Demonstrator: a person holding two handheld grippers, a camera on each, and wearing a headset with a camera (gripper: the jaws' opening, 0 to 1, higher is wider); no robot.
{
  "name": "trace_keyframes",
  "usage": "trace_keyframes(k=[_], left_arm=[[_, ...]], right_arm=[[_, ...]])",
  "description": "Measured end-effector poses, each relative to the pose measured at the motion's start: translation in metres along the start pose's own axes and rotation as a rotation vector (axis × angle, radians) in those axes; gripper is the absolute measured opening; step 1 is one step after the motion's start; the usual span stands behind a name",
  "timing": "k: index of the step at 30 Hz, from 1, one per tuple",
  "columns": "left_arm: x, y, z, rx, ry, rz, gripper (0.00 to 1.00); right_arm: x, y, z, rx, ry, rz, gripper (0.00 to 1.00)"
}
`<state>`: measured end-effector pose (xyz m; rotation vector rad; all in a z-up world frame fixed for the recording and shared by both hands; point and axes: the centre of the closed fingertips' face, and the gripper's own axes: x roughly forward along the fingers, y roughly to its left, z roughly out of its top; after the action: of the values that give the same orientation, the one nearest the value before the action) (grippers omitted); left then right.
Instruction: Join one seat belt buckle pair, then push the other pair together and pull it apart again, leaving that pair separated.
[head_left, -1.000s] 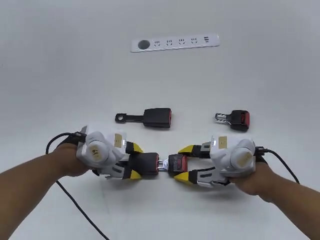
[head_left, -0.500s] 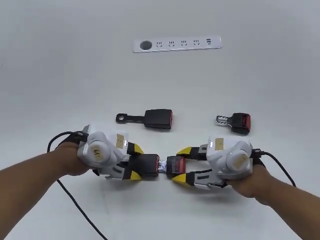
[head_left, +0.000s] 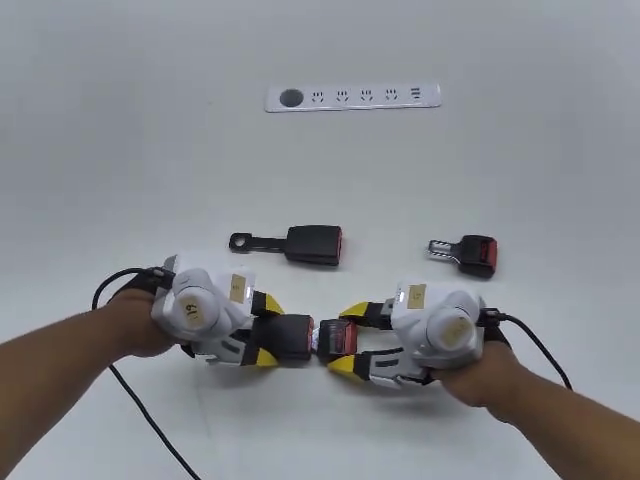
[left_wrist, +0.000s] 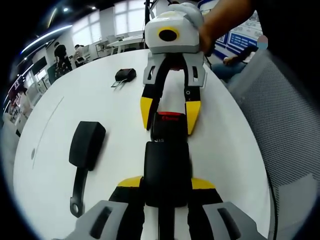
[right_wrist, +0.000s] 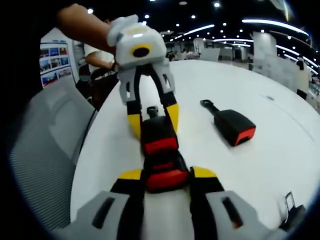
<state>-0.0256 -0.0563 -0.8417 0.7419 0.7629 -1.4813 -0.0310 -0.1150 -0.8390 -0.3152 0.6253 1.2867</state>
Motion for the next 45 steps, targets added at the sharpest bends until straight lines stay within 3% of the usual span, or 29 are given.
trace_keyframes(k=[13,36,45], left_arm=[[-0.0014,0.0011,0.0012,0.017,-0.03,-0.014,0.33],[-0.0012,-0.0008,0.0031,0.029,-0.099,-0.031,0.33],[-0.003,-0.0038,0.0089,0.019,-0.134,-0.032,0.33]], right_arm=[[-0.0004,0.0014,-0.0003,-0.04,0.02,0.017,0.34],[-0.0031,0.0002,0.0015,-0.031,-0.066,0.027,0.33],[-0.0037,0.0001,0.002,-0.037,-0.088,0.027,0.33]])
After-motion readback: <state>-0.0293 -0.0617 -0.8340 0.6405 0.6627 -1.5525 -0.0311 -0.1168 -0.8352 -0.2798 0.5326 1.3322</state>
